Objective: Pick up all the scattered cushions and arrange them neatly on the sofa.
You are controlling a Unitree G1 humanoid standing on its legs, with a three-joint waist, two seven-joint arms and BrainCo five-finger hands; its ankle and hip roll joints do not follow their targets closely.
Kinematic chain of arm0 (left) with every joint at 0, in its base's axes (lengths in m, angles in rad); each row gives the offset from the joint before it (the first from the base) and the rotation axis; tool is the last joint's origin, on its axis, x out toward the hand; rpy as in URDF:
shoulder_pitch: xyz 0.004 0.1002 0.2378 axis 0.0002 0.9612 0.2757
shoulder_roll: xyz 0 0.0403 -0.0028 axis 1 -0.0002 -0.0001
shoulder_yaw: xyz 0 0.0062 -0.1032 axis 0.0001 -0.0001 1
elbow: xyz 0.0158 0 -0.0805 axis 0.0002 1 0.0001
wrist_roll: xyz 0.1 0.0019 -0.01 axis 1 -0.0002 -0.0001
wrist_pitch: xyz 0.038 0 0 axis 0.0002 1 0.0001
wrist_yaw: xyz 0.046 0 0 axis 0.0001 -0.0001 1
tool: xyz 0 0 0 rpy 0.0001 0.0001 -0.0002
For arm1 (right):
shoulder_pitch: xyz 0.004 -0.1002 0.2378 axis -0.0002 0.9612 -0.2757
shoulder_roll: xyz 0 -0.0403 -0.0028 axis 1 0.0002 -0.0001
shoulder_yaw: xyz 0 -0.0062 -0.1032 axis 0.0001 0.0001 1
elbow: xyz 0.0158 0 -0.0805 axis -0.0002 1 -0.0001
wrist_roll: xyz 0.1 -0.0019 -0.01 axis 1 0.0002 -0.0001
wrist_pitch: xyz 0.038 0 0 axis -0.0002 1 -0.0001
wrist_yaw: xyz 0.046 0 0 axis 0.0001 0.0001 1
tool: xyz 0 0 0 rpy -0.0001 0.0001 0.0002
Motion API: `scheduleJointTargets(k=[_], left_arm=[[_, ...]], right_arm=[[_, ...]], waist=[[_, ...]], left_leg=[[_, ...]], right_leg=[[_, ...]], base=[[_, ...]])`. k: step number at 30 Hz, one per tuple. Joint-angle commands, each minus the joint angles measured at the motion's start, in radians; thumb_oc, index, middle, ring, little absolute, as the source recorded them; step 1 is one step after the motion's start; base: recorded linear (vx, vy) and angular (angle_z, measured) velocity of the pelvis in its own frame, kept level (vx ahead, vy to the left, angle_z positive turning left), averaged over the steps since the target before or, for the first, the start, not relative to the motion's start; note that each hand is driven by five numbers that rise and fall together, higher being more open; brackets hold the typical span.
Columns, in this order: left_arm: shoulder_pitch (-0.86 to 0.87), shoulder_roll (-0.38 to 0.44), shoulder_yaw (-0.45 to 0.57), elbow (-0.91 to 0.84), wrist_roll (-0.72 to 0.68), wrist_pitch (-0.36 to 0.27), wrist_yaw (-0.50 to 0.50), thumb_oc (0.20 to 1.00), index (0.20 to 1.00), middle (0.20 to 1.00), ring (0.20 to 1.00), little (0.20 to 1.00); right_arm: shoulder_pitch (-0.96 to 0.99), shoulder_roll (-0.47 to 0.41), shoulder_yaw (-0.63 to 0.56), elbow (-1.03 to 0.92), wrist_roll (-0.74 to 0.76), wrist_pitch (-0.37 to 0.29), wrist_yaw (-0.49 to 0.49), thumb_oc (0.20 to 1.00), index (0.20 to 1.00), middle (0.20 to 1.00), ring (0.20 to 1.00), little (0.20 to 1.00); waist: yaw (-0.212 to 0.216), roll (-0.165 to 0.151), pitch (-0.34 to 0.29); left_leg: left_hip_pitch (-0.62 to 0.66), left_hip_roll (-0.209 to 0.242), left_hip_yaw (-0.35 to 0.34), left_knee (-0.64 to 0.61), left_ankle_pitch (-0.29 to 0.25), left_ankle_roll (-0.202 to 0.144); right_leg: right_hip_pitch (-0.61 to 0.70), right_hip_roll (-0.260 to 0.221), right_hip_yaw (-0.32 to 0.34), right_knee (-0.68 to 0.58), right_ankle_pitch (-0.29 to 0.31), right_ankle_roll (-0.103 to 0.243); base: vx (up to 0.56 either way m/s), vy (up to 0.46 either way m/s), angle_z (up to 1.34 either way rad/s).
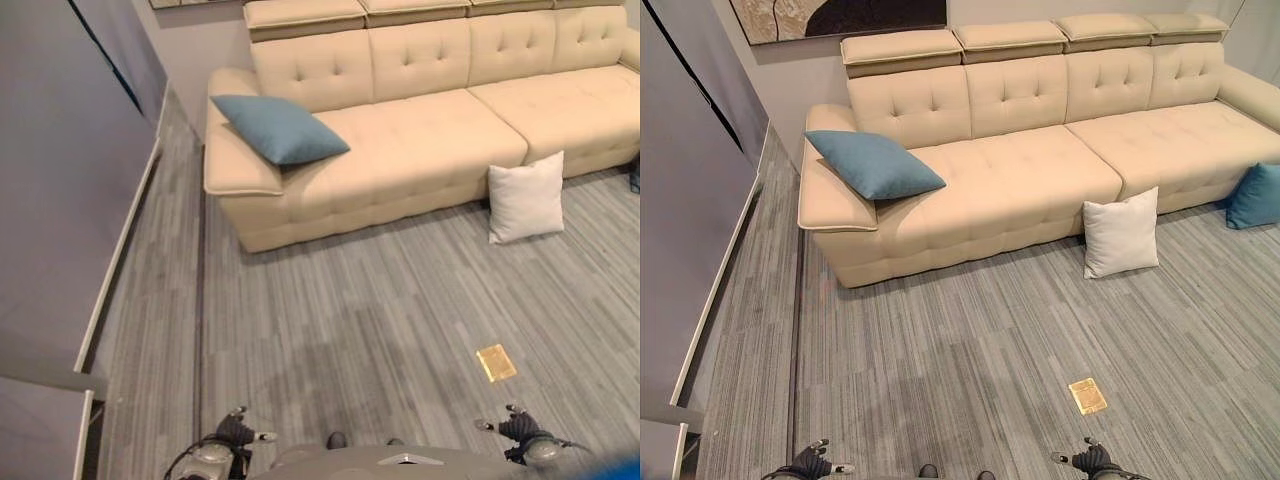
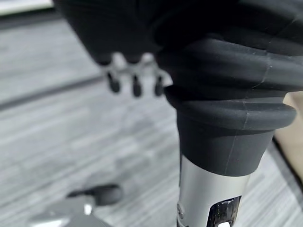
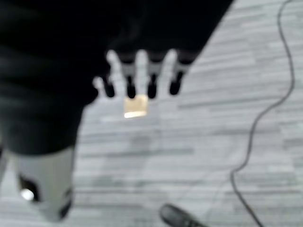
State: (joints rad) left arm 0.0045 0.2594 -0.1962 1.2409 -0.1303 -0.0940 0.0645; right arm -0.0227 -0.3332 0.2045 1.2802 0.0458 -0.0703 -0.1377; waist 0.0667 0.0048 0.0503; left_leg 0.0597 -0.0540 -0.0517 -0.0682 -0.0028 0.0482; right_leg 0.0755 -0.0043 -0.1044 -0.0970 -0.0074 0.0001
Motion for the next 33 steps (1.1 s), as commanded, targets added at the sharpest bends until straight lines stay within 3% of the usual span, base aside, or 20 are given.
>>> scheduleJointTargets(k=[1, 15, 18, 19, 21, 24, 30, 32, 33], left_arm=[[-0.065, -0.008, 0.031, 0.068, 0.012, -0.012, 0.006, 1.0, 1.0, 1.0, 1.0, 1.0], [-0.102, -0.004, -0.012, 0.043, 0.009, -0.012, 0.001, 1.0, 1.0, 1.0, 1.0, 1.0], [-0.119, -0.004, -0.024, 0.035, 0.008, -0.012, 0.002, 1.0, 1.0, 1.0, 1.0, 1.0], [-0.135, -0.009, -0.037, 0.025, 0.007, -0.013, 0.002, 1.0, 1.0, 1.0, 1.0, 1.0], [-0.155, -0.014, -0.05, 0.016, 0.003, -0.016, 0.004, 1.0, 1.0, 1.0, 1.0, 1.0], [-0.152, -0.015, -0.04, 0.006, -0.003, -0.014, 0.002, 1.0, 1.0, 1.0, 1.0, 1.0], [-0.128, -0.011, -0.018, 0.022, 0.003, -0.012, -0.002, 1.0, 1.0, 1.0, 1.0, 1.0], [-0.11, -0.002, 0.006, 0.031, 0.003, -0.01, -0.005, 1.0, 1.0, 1.0, 1.0, 1.0], [-0.11, -0.002, 0.006, 0.031, 0.003, -0.01, -0.005, 1.0, 1.0, 1.0, 1.0, 1.0]], right_arm=[[-0.019, 0.0, -0.004, 0.011, 0.014, -0.008, -0.008, 1.0, 1.0, 1.0, 1.0, 1.0], [-0.016, -0.002, 0.013, 0.005, 0.014, -0.001, -0.002, 1.0, 1.0, 1.0, 1.0, 1.0], [-0.02, -0.002, 0.012, 0.005, 0.024, -0.002, -0.004, 1.0, 1.0, 1.0, 1.0, 1.0], [-0.027, -0.009, 0.012, 0.002, 0.028, -0.003, -0.005, 1.0, 1.0, 1.0, 1.0, 1.0], [-0.036, -0.017, 0.009, -0.001, 0.033, -0.004, -0.008, 1.0, 1.0, 1.0, 1.0, 1.0], [-0.027, -0.023, 0.001, 0.006, 0.031, -0.004, -0.001, 1.0, 1.0, 1.0, 1.0, 1.0], [-0.025, -0.025, -0.003, 0.018, 0.017, -0.005, 0.003, 1.0, 1.0, 1.0, 1.0, 1.0], [-0.024, -0.022, -0.003, 0.01, 0.011, -0.004, 0.01, 1.0, 1.0, 1.0, 1.0, 1.0], [-0.024, -0.022, -0.003, 0.009, 0.011, -0.004, 0.01, 1.0, 1.0, 1.0, 1.0, 1.0]], waist=[[0.002, -0.028, -0.008], [-0.011, -0.038, 0.01], [-0.021, -0.045, 0.029], [-0.023, -0.053, 0.053], [-0.03, -0.058, 0.068], [-0.04, -0.055, 0.058], [-0.036, -0.057, 0.046], [-0.017, -0.057, 0.041], [-0.017, -0.057, 0.04]], left_leg=[[-0.022, -0.007, -0.111, -0.01, -0.035, -0.054], [-0.058, -0.004, -0.148, 0.029, -0.041, -0.072], [-0.093, -0.009, -0.16, 0.087, -0.052, -0.08], [-0.15, -0.022, -0.156, 0.16, -0.061, -0.092], [-0.201, -0.031, -0.121, 0.222, -0.069, -0.099], [-0.207, -0.014, -0.053, 0.224, -0.087, -0.082], [-0.192, -0.017, -0.033, 0.202, -0.093, -0.056], [-0.168, -0.021, -0.029, 0.162, -0.101, -0.024], [-0.168, -0.021, -0.028, 0.162, -0.101, -0.024]], right_leg=[[-0.003, -0.037, -0.024, 0.038, -0.054, 0.099], [-0.027, -0.023, -0.041, 0.066, -0.078, 0.077], [-0.044, -0.02, -0.035, 0.08, -0.08, 0.065], [-0.056, -0.025, -0.039, 0.085, -0.08, 0.061], [-0.064, -0.036, -0.057, 0.085, -0.077, 0.061], [-0.066, -0.038, -0.068, 0.086, -0.075, 0.063], [-0.068, -0.043, -0.05, 0.099, -0.078, 0.076], [-0.116, -0.055, -0.034, 0.208, -0.086, 0.096], [-0.117, -0.055, -0.033, 0.21, -0.087, 0.096]], base=[[0.0, 0.0, 0.0], [-0.01, -0.047, 0.12], [-0.05, -0.038, 0.19], [-0.13, -0.024, 0.31], [-0.08, 0.016, 0.39], [0.06, 0.05, 0.31], [0.1, 0.096, -0.07], [0.15, 0.195, -0.36], [0.08, 0.161, -0.45]])
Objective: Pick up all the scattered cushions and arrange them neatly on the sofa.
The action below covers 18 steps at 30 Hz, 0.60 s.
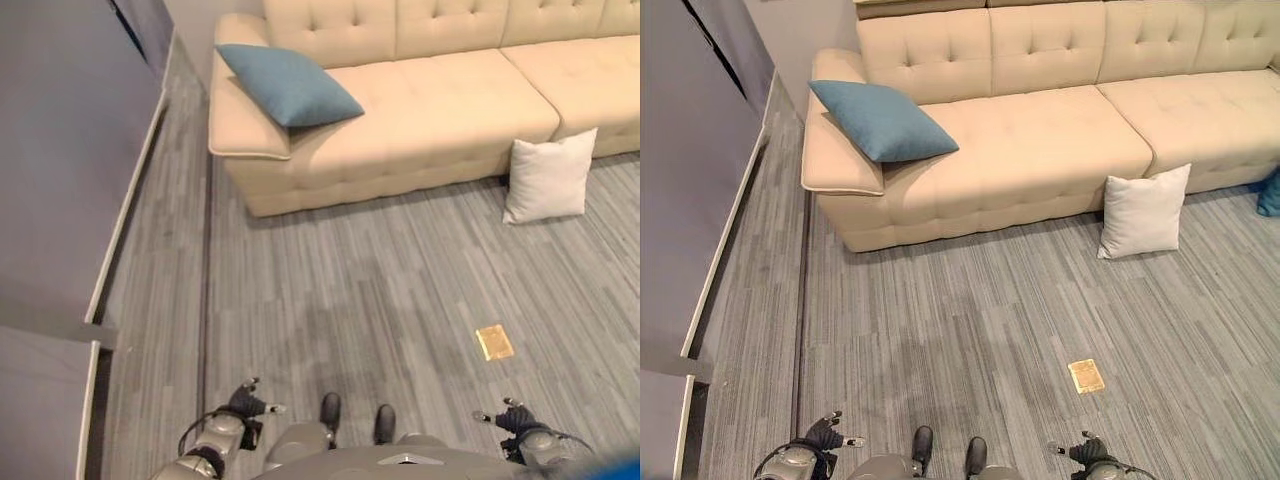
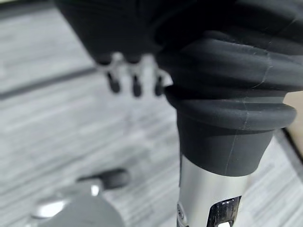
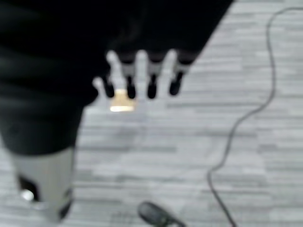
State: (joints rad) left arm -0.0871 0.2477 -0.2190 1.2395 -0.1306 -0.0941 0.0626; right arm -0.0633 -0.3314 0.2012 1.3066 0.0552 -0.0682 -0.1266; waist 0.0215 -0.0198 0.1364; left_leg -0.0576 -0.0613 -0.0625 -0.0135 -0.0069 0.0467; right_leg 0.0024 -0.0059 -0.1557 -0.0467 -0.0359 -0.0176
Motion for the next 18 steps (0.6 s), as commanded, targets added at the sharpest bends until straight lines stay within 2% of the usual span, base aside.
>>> scheduleJointTargets(k=[1, 3, 4, 6, 8, 9, 11, 12, 13, 14, 15, 16, 17, 18], left_arm=[[-0.017, 0.012, 0.034, 0.034, 0.003, -0.009, -0.002, 1.0, 1.0, 1.0, 1.0, 1.0], [-0.017, 0.02, 0.04, 0.032, 0.0, -0.007, -0.001, 1.0, 1.0, 1.0, 1.0, 1.0], [-0.015, 0.024, 0.045, 0.032, -0.002, -0.009, 0.002, 1.0, 1.0, 1.0, 1.0, 1.0], [-0.013, 0.025, 0.045, 0.03, -0.005, -0.01, 0.002, 1.0, 1.0, 1.0, 1.0, 1.0], [-0.014, 0.026, 0.048, 0.035, -0.007, -0.013, 0.004, 1.0, 1.0, 1.0, 1.0, 1.0], [-0.014, 0.026, 0.048, 0.035, -0.007, -0.013, 0.004, 1.0, 1.0, 1.0, 1.0, 1.0], [-0.023, 0.026, 0.043, 0.04, -0.002, -0.018, 0.013, 1.0, 1.0, 1.0, 1.0, 1.0], [-0.023, 0.026, 0.043, 0.04, -0.002, -0.018, 0.013, 1.0, 1.0, 1.0, 1.0, 1.0], [-0.03, 0.024, 0.037, 0.041, 0.003, -0.023, 0.012, 1.0, 1.0, 1.0, 1.0, 1.0], [-0.03, 0.024, 0.037, 0.041, 0.003, -0.023, 0.012, 1.0, 1.0, 1.0, 1.0, 1.0], [-0.032, 0.021, 0.035, 0.039, 0.001, -0.022, 0.012, 1.0, 1.0, 1.0, 1.0, 1.0], [-0.036, 0.018, 0.033, 0.035, -0.004, -0.024, 0.013, 1.0, 1.0, 1.0, 1.0, 1.0], [-0.048, 0.014, 0.027, 0.016, -0.024, -0.028, 0.011, 1.0, 1.0, 1.0, 1.0, 1.0], [-0.055, 0.011, 0.023, 0.003, -0.036, -0.032, 0.01, 1.0, 1.0, 1.0, 1.0, 1.0]], right_arm=[[0.013, -0.023, 0.002, -0.02, -0.001, -0.006, -0.003, 1.0, 1.0, 1.0, 1.0, 1.0], [0.008, -0.022, 0.012, -0.03, -0.005, -0.004, -0.001, 1.0, 1.0, 1.0, 1.0, 1.0], [0.009, -0.019, 0.013, -0.043, -0.006, -0.009, -0.002, 1.0, 1.0, 1.0, 1.0, 1.0], [0.011, -0.02, 0.015, -0.046, -0.008, -0.01, -0.003, 1.0, 1.0, 1.0, 1.0, 1.0], [0.01, -0.022, 0.028, -0.046, -0.019, -0.009, -0.003, 1.0, 1.0, 1.0, 1.0, 1.0], [0.01, -0.022, 0.028, -0.046, -0.019, -0.009, -0.003, 1.0, 1.0, 1.0, 1.0, 1.0], [0.018, -0.032, 0.032, -0.047, -0.023, -0.009, -0.003, 1.0, 1.0, 1.0, 1.0, 1.0], [0.018, -0.033, 0.032, -0.047, -0.023, -0.009, -0.003, 1.0, 1.0, 1.0, 1.0, 1.0], [0.033, -0.029, 0.025, -0.034, -0.007, -0.007, 0.007, 1.0, 1.0, 1.0, 1.0, 1.0], [0.033, -0.029, 0.025, -0.034, -0.007, -0.007, 0.007, 1.0, 1.0, 1.0, 1.0, 1.0], [0.037, -0.025, 0.026, -0.03, -0.001, -0.007, 0.009, 1.0, 1.0, 1.0, 1.0, 1.0], [0.039, -0.022, 0.023, -0.031, 0.008, -0.014, 0.01, 1.0, 1.0, 1.0, 1.0, 1.0], [0.034, -0.022, 0.026, -0.037, 0.017, -0.02, 0.005, 1.0, 1.0, 1.0, 1.0, 1.0], [0.028, -0.022, 0.029, -0.04, 0.028, -0.022, 0.004, 1.0, 1.0, 1.0, 1.0, 1.0]], waist=[[0.032, -0.029, -0.041], [0.032, -0.024, -0.021], [0.03, -0.01, -0.008], [0.029, -0.008, -0.005], [0.023, -0.011, -0.007], [0.022, -0.01, -0.005], [-0.002, -0.018, -0.007], [-0.002, -0.016, -0.003], [-0.016, -0.027, -0.012], [-0.016, -0.026, -0.011], [-0.02, -0.028, -0.017], [-0.022, -0.028, -0.016], [-0.019, -0.034, 0.001], [-0.013, -0.043, 0.019]], left_leg=[[-0.045, -0.013, -0.019, 0.101, -0.098, -0.016], [-0.036, -0.012, -0.022, 0.101, -0.102, 0.001], [-0.022, -0.006, -0.035, 0.097, -0.104, 0.007], [-0.004, -0.007, -0.041, 0.089, -0.108, 0.01], [0.042, -0.01, -0.06, 0.061, -0.121, 0.009], [0.046, -0.009, -0.061, 0.059, -0.122, 0.009], [0.093, -0.019, -0.099, 0.048, -0.147, -0.004], [0.098, -0.017, -0.1, 0.047, -0.149, -0.005], [0.125, -0.01, -0.12, 0.058, -0.164, -0.027], [0.127, -0.01, -0.12, 0.058, -0.164, -0.027], [0.13, -0.001, -0.125, 0.074, -0.15, -0.044], [0.11, 0.007, -0.122, 0.122, -0.111, -0.071], [0.039, 0.012, -0.1, 0.245, -0.059, -0.103], [-0.027, 0.021, -0.075, 0.342, -0.04, -0.106]], right_leg=[[-0.07, -0.058, 0.017, 0.209, -0.053, 0.126], [-0.13, -0.065, 0.022, 0.326, -0.025, 0.153], [-0.183, -0.066, 0.022, 0.416, -0.009, 0.164], [-0.193, -0.068, 0.019, 0.421, -0.012, 0.158], [-0.214, -0.058, 0.005, 0.323, -0.02, 0.137], [-0.21, -0.057, 0.004, 0.322, -0.02, 0.137], [-0.249, -0.037, 0.047, 0.196, 0.014, 0.137], [-0.242, -0.035, 0.045, 0.193, 0.014, 0.137], [-0.225, -0.017, 0.087, 0.162, 0.02, 0.129], [-0.223, -0.017, 0.087, 0.161, 0.02, 0.129], [-0.21, -0.008, 0.088, 0.153, 0.02, 0.118], [-0.193, -0.004, 0.084, 0.146, 0.019, 0.109], [-0.171, -0.013, 0.075, 0.135, 0.018, 0.101], [-0.156, -0.019, 0.07, 0.13, 0.013, 0.089]], base=[[0.04, 0.098, -0.24], [0.07, 0.146, -0.19], [0.13, 0.125, -0.32], [0.14, 0.048, -0.06], [0.25, -0.04, 0.09], [0.35, -0.097, -0.06], [0.28, -0.092, 0.12], [0.31, -0.134, 0.53], [0.21, -0.103, 0.6], [0.29, -0.151, 0.66], [0.15, -0.105, 0.68], [0.16, -0.167, 0.7], [0.06, -0.166, 0.58], [0.02, -0.172, 0.44]])
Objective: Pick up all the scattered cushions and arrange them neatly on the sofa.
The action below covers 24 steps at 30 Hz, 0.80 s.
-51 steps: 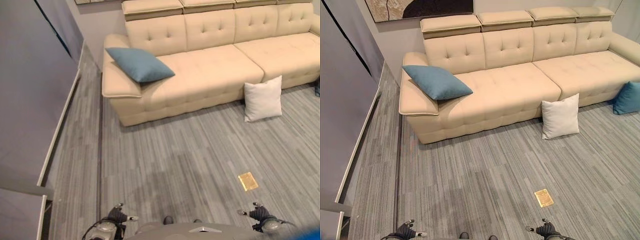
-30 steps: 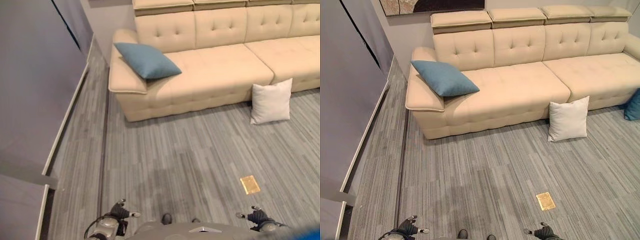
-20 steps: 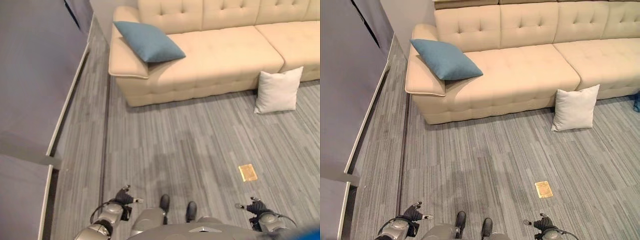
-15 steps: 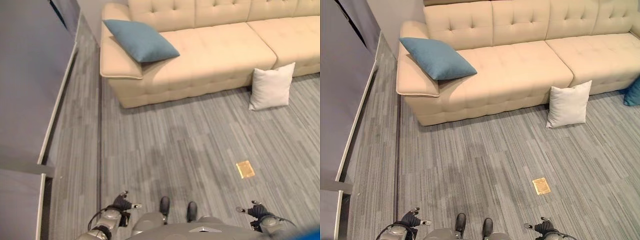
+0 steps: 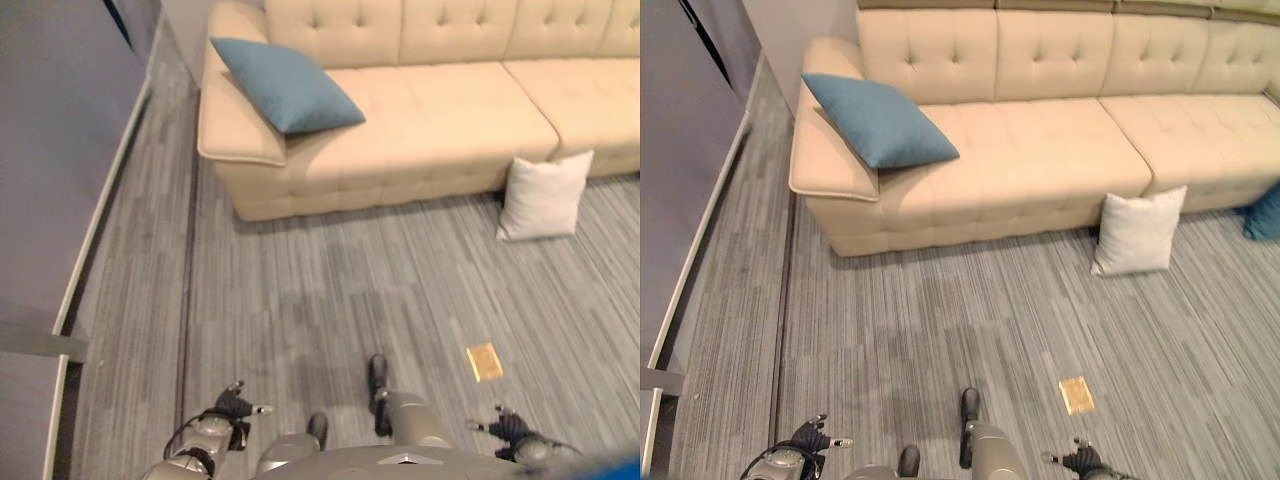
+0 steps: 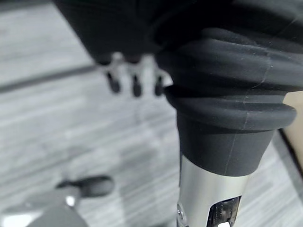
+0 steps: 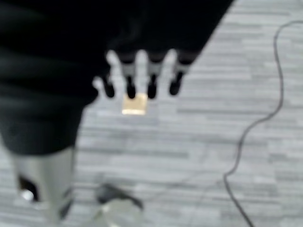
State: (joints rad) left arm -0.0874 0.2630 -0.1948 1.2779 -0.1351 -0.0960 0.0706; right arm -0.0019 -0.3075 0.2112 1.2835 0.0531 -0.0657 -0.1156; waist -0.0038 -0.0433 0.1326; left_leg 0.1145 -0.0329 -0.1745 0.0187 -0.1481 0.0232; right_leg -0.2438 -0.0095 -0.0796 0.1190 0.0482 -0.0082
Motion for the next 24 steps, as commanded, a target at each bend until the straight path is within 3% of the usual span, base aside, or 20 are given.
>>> scheduleJointTargets(k=[1, 2, 3, 5, 6, 7, 10, 14, 15, 16, 17, 18, 19, 23, 24], left_arm=[[-0.06, -0.007, -0.006, -0.041, -0.038, -0.03, 0.005, 1.0, 1.0, 1.0, 1.0, 1.0], [-0.063, -0.015, -0.013, -0.043, -0.052, -0.025, 0.005, 1.0, 1.0, 1.0, 1.0, 1.0], [-0.063, -0.015, -0.013, -0.043, -0.052, -0.025, 0.005, 1.0, 1.0, 1.0, 1.0, 1.0], [-0.058, -0.023, -0.02, -0.04, -0.049, -0.024, 0.005, 1.0, 1.0, 1.0, 1.0, 1.0], [-0.05, -0.03, -0.019, -0.033, -0.046, -0.023, 0.003, 1.0, 1.0, 1.0, 1.0, 1.0], [-0.043, -0.026, -0.006, -0.029, -0.05, -0.024, 0.006, 1.0, 1.0, 1.0, 1.0, 1.0], [-0.035, -0.023, 0.006, -0.014, -0.051, -0.021, 0.007, 1.0, 1.0, 1.0, 1.0, 1.0], [-0.025, -0.017, 0.02, -0.003, -0.042, -0.014, 0.004, 1.0, 1.0, 1.0, 1.0, 1.0], [-0.029, -0.006, 0.02, -0.005, -0.03, -0.006, 0.002, 1.0, 1.0, 1.0, 1.0, 1.0], [-0.029, -0.006, 0.02, -0.005, -0.03, -0.006, 0.002, 1.0, 1.0, 1.0, 1.0, 1.0], [-0.036, 0.005, 0.002, -0.011, -0.022, -0.004, 0.005, 1.0, 1.0, 1.0, 1.0, 1.0], [-0.036, 0.005, 0.003, -0.011, -0.022, -0.004, 0.005, 1.0, 1.0, 1.0, 1.0, 1.0], [-0.027, 0.007, 0.001, -0.021, -0.029, -0.011, 0.002, 1.0, 1.0, 1.0, 1.0, 1.0], [-0.023, 0.005, -0.005, -0.024, -0.027, -0.015, 0.0, 1.0, 1.0, 1.0, 1.0, 1.0], [-0.024, 0.006, -0.009, -0.018, -0.018, -0.015, -0.002, 1.0, 1.0, 1.0, 1.0, 1.0]], right_arm=[[-0.038, -0.044, 0.023, -0.019, 0.041, -0.026, -0.011, 1.0, 1.0, 1.0, 1.0, 1.0], [-0.046, -0.039, 0.025, -0.014, 0.05, -0.02, -0.016, 1.0, 1.0, 1.0, 1.0, 1.0], [-0.047, -0.039, 0.025, -0.014, 0.05, -0.02, -0.016, 1.0, 1.0, 1.0, 1.0, 1.0], [-0.043, -0.031, 0.028, -0.014, 0.049, -0.026, -0.021, 1.0, 1.0, 1.0, 1.0, 1.0], [-0.041, -0.028, 0.03, -0.014, 0.044, -0.023, -0.021, 1.0, 1.0, 1.0, 1.0, 1.0], [-0.036, -0.025, 0.026, -0.018, 0.046, -0.022, -0.025, 1.0, 1.0, 1.0, 1.0, 1.0], [-0.024, -0.017, 0.009, -0.021, 0.058, -0.024, -0.019, 1.0, 1.0, 1.0, 1.0, 1.0], [-0.001, 0.003, -0.012, -0.019, 0.063, -0.031, -0.011, 1.0, 1.0, 1.0, 1.0, 1.0], [-0.005, 0.005, -0.01, -0.027, 0.055, -0.029, -0.007, 1.0, 1.0, 1.0, 1.0, 1.0], [-0.006, 0.005, -0.01, -0.027, 0.055, -0.029, -0.007, 1.0, 1.0, 1.0, 1.0, 1.0], [-0.068, 0.012, 0.014, -0.052, 0.049, -0.008, -0.022, 1.0, 1.0, 1.0, 1.0, 1.0], [-0.069, 0.012, 0.014, -0.052, 0.049, -0.008, -0.022, 1.0, 1.0, 1.0, 1.0, 1.0], [-0.06, 0.02, 0.023, -0.091, 0.034, -0.023, -0.018, 1.0, 1.0, 1.0, 1.0, 1.0], [-0.069, 0.016, 0.025, -0.081, 0.027, -0.019, -0.018, 1.0, 1.0, 1.0, 1.0, 1.0], [-0.078, 0.011, 0.031, -0.072, 0.024, -0.016, -0.017, 1.0, 1.0, 1.0, 1.0, 1.0]], waist=[[0.019, -0.029, 0.036], [0.031, -0.037, 0.043], [0.031, -0.037, 0.044], [0.038, -0.042, 0.04], [0.043, -0.042, 0.031], [0.06, -0.031, 0.026], [0.065, -0.029, 0.016], [0.056, -0.04, -0.011], [0.046, -0.031, -0.006], [0.046, -0.031, -0.006], [0.045, -0.017, 0.007], [0.045, -0.016, 0.005], [0.043, 0.006, 0.008], [0.038, 0.01, 0.006], [0.036, 0.01, 0.001]], left_leg=[[-0.246, -0.004, 0.064, 0.373, 0.112, -0.078], [-0.305, 0.011, 0.116, 0.414, 0.097, -0.06], [-0.305, 0.012, 0.116, 0.415, 0.095, -0.06], [-0.33, -0.014, 0.129, 0.364, 0.057, -0.045], [-0.345, -0.032, 0.14, 0.272, 0.043, -0.04], [-0.399, -0.02, 0.188, 0.15, 0.133, -0.051], [-0.375, 0.002, 0.224, 0.07, 0.153, -0.048], [-0.323, -0.02, 0.212, 0.063, 0.14, -0.021], [-0.277, -0.021, 0.205, 0.051, 0.12, 0.0], [-0.278, -0.022, 0.206, 0.051, 0.12, 0.001], [-0.247, -0.026, 0.187, 0.049, 0.109, 0.019], [-0.25, -0.025, 0.187, 0.049, 0.11, 0.019], [-0.218, -0.024, 0.174, 0.041, 0.095, 0.032], [-0.177, -0.031, 0.153, 0.022, 0.086, 0.036], [-0.157, -0.036, 0.142, 0.014, 0.075, 0.032]], right_leg=[[0.109, -0.018, -0.009, -0.042, -0.078, 0.064], [0.14, -0.019, -0.027, -0.058, -0.092, 0.05], [0.141, -0.018, -0.027, -0.058, -0.092, 0.05], [0.165, -0.019, -0.032, -0.076, -0.1, 0.052], [0.195, -0.014, -0.035, -0.102, -0.115, 0.062], [0.244, 0.016, -0.042, -0.126, -0.147, 0.062], [0.263, 0.028, -0.037, -0.112, -0.171, 0.059], [0.255, 0.001, -0.053, 0.019, -0.171, 0.097], [0.185, -0.026, -0.056, 0.178, -0.126, 0.131], [0.184, -0.026, -0.055, 0.181, -0.127, 0.132], [0.132, -0.044, -0.069, 0.309, -0.079, 0.15], [0.129, -0.043, -0.069, 0.307, -0.077, 0.149], [0.084, -0.056, -0.086, 0.383, -0.06, 0.149], [0.062, -0.047, -0.09, 0.326, -0.084, 0.129], [0.058, -0.045, -0.094, 0.232, -0.106, 0.12]], base=[[0.11, -0.198, 0.5], [0.11, -0.149, 0.35], [0.17, -0.104, 0.23], [0.24, -0.016, 0.15], [0.48, 0.079, 0.35], [0.4, 0.087, 0.25], [0.24, 0.113, 0.02], [0.25, 0.201, -0.22], [0.16, 0.201, -0.23], [0.19, 0.246, -0.24], [0.09, 0.11, -0.16], [0.22, 0.211, -0.02], [0.21, 0.123, 0.16], [0.19, 0.026, 0.29], [0.16, -0.034, 0.38]])
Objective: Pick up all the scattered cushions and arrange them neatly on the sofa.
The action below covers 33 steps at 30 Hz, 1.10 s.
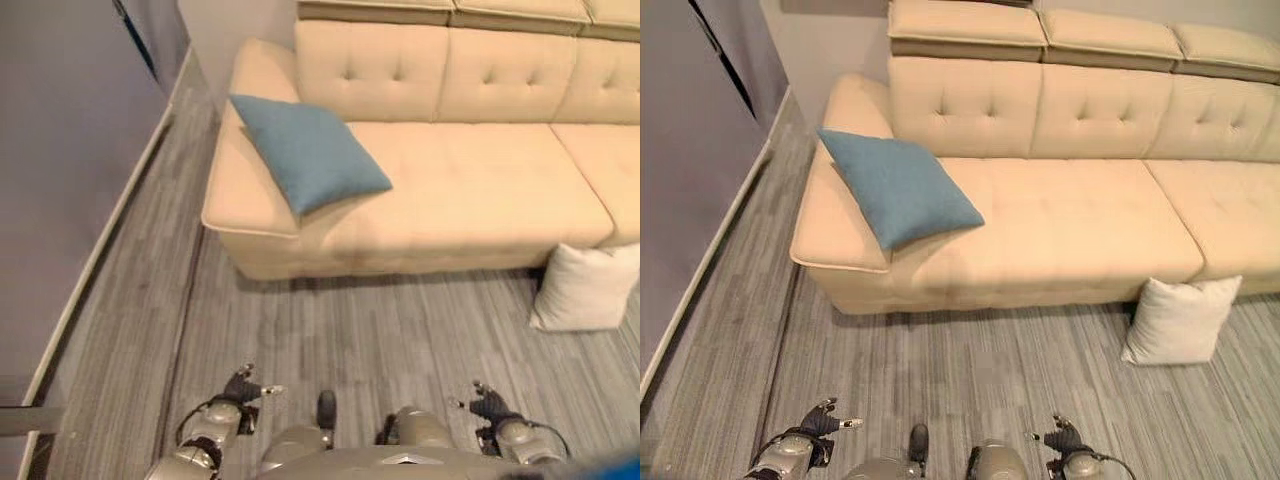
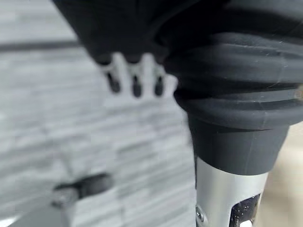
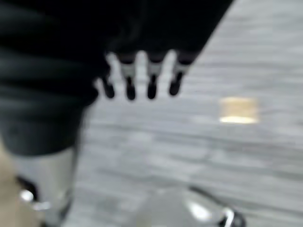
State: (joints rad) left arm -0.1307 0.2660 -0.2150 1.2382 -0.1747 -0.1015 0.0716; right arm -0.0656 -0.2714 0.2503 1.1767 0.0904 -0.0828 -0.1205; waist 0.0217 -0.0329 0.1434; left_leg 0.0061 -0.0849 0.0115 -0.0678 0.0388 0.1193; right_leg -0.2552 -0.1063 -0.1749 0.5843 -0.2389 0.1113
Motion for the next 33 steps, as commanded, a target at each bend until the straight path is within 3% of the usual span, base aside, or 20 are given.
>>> scheduleJointTargets(k=[1, 2, 3, 8, 10, 14, 17, 19, 21, 23, 24, 25, 26, 31, 33], left_arm=[[0.019, 0.003, 0.011, 0.022, 0.022, -0.009, -0.003, 1.0, 1.0, 1.0, 1.0, 1.0], [0.019, -0.002, 0.007, 0.039, 0.032, -0.012, -0.002, 1.0, 1.0, 1.0, 1.0, 1.0], [0.016, -0.004, 0.006, 0.044, 0.036, -0.013, -0.001, 1.0, 1.0, 1.0, 1.0, 1.0], [0.027, -0.005, 0.011, 0.063, 0.055, -0.013, -0.001, 1.0, 1.0, 1.0, 1.0, 1.0], [0.042, -0.009, 0.017, 0.067, 0.058, -0.013, -0.009, 1.0, 1.0, 1.0, 1.0, 1.0], [0.035, -0.013, 0.012, 0.054, 0.05, -0.013, -0.015, 1.0, 1.0, 1.0, 1.0, 1.0], [0.027, -0.016, 0.011, 0.046, 0.04, -0.011, -0.015, 1.0, 1.0, 1.0, 1.0, 1.0], [0.029, -0.018, 0.008, 0.041, 0.031, -0.01, -0.017, 1.0, 1.0, 1.0, 1.0, 1.0], [0.031, -0.019, 0.007, 0.043, 0.033, -0.01, -0.017, 1.0, 1.0, 1.0, 1.0, 1.0], [0.032, -0.019, 0.005, 0.042, 0.035, -0.009, -0.018, 1.0, 1.0, 1.0, 1.0, 1.0], [0.035, -0.019, 0.005, 0.044, 0.029, -0.012, -0.015, 1.0, 1.0, 1.0, 1.0, 1.0], [0.035, -0.019, 0.005, 0.044, 0.029, -0.012, -0.015, 1.0, 1.0, 1.0, 1.0, 1.0], [0.039, -0.019, 0.011, 0.049, 0.02, -0.014, -0.016, 1.0, 1.0, 1.0, 1.0, 1.0], [0.058, -0.01, 0.031, 0.07, 0.031, -0.004, -0.02, 1.0, 1.0, 1.0, 1.0, 1.0], [0.062, -0.002, 0.033, 0.078, 0.049, 0.0, -0.021, 1.0, 1.0, 1.0, 1.0, 1.0]], right_arm=[[-0.014, -0.025, -0.008, 0.035, -0.013, 0.001, -0.012, 1.0, 1.0, 1.0, 1.0, 1.0], [-0.026, -0.031, -0.007, 0.041, -0.005, 0.009, -0.011, 1.0, 1.0, 1.0, 1.0, 1.0], [-0.032, -0.033, -0.007, 0.041, -0.002, 0.012, -0.01, 1.0, 1.0, 1.0, 1.0, 1.0], [-0.035, -0.035, -0.005, 0.047, 0.01, 0.014, -0.003, 1.0, 1.0, 1.0, 1.0, 1.0], [-0.021, -0.033, -0.013, 0.056, 0.027, 0.006, 0.005, 1.0, 1.0, 1.0, 1.0, 1.0], [-0.025, -0.035, -0.013, 0.056, 0.048, -0.004, 0.004, 1.0, 1.0, 1.0, 1.0, 1.0], [-0.029, -0.038, -0.011, 0.059, 0.057, -0.001, 0.004, 1.0, 1.0, 1.0, 1.0, 1.0], [-0.023, -0.04, -0.013, 0.069, 0.064, 0.001, 0.005, 1.0, 1.0, 1.0, 1.0, 1.0], [-0.019, -0.039, -0.015, 0.07, 0.063, 0.0, 0.007, 1.0, 1.0, 1.0, 1.0, 1.0], [-0.016, -0.041, -0.016, 0.071, 0.06, -0.001, 0.004, 1.0, 1.0, 1.0, 1.0, 1.0], [-0.018, -0.042, -0.016, 0.07, 0.055, -0.001, 0.0, 1.0, 1.0, 1.0, 1.0, 1.0], [-0.018, -0.042, -0.016, 0.07, 0.055, -0.001, 0.0, 1.0, 1.0, 1.0, 1.0, 1.0], [-0.019, -0.042, -0.013, 0.071, 0.049, 0.0, -0.001, 1.0, 1.0, 1.0, 1.0, 1.0], [-0.008, -0.031, -0.015, 0.069, 0.036, 0.001, 0.002, 1.0, 1.0, 1.0, 1.0, 1.0], [-0.005, -0.024, -0.019, 0.066, 0.03, -0.001, 0.005, 1.0, 1.0, 1.0, 1.0, 1.0]], waist=[[0.01, 0.0, -0.009], [-0.004, -0.011, -0.014], [-0.008, -0.013, -0.01], [-0.007, -0.03, -0.025], [-0.007, -0.032, -0.05], [-0.001, -0.039, -0.029], [0.007, -0.045, -0.015], [0.017, -0.057, -0.016], [0.019, -0.057, -0.017], [0.026, -0.051, -0.016], [0.042, -0.04, -0.012], [0.042, -0.041, -0.011], [0.054, -0.035, -0.011], [0.065, -0.036, -0.037], [0.068, -0.044, -0.054]], left_leg=[[-0.048, 0.016, -0.044, 0.1, -0.112, -0.064], [-0.017, -0.001, -0.078, 0.098, -0.133, -0.073], [-0.003, -0.004, -0.091, 0.101, -0.143, -0.079], [0.047, -0.002, -0.12, 0.106, -0.188, -0.095], [0.071, 0.027, -0.129, 0.119, -0.207, -0.124], [-0.04, 0.052, -0.092, 0.349, -0.127, -0.18], [-0.102, 0.068, -0.041, 0.435, -0.116, -0.176], [-0.142, 0.073, 0.016, 0.371, -0.162, -0.15], [-0.146, 0.07, 0.025, 0.328, -0.162, -0.145], [-0.178, 0.064, 0.026, 0.245, -0.111, -0.151], [-0.213, 0.055, -0.002, 0.187, -0.051, -0.16], [-0.21, 0.055, -0.002, 0.184, -0.05, -0.16], [-0.242, 0.052, -0.021, 0.155, -0.012, -0.169], [-0.214, 0.051, -0.025, 0.125, -0.002, -0.155], [-0.185, 0.036, -0.021, 0.132, -0.025, -0.139]], right_leg=[[0.07, 0.052, 0.001, -0.233, 0.181, 0.0], [0.027, 0.054, 0.043, -0.422, 0.223, 0.011], [0.018, 0.055, 0.057, -0.463, 0.244, 0.019], [0.045, 0.048, 0.06, -0.522, 0.266, 0.014], [0.086, 0.056, 0.046, -0.529, 0.259, 0.0], [0.157, 0.066, 0.028, -0.562, 0.235, -0.034], [0.188, 0.066, 0.023, -0.574, 0.217, -0.052], [0.22, 0.061, 0.003, -0.591, 0.197, -0.051], [0.229, 0.062, 0.001, -0.594, 0.192, -0.046], [0.249, 0.075, -0.004, -0.6, 0.177, -0.045], [0.269, 0.094, 0.01, -0.602, 0.16, -0.048], [0.271, 0.094, 0.009, -0.602, 0.16, -0.048], [0.288, 0.103, 0.02, -0.595, 0.141, -0.051], [0.311, 0.099, 0.027, -0.554, 0.113, -0.048], [0.311, 0.077, 0.022, -0.503, 0.109, -0.032]], base=[[0.41, -0.128, 0.29], [0.35, -0.13, 0.22], [0.35, -0.131, 0.13], [0.25, -0.139, 0.26], [0.34, -0.263, 0.5], [0.11, -0.159, 0.45], [0.07, -0.073, -0.01], [0.2, -0.053, 0.14], [0.13, 0.003, 0.31], [0.17, 0.032, 0.18], [0.16, 0.044, 0.05], [0.25, 0.093, -0.01], [0.14, 0.064, 0.02], [0.23, 0.157, -0.11], [0.18, 0.155, -0.07]])
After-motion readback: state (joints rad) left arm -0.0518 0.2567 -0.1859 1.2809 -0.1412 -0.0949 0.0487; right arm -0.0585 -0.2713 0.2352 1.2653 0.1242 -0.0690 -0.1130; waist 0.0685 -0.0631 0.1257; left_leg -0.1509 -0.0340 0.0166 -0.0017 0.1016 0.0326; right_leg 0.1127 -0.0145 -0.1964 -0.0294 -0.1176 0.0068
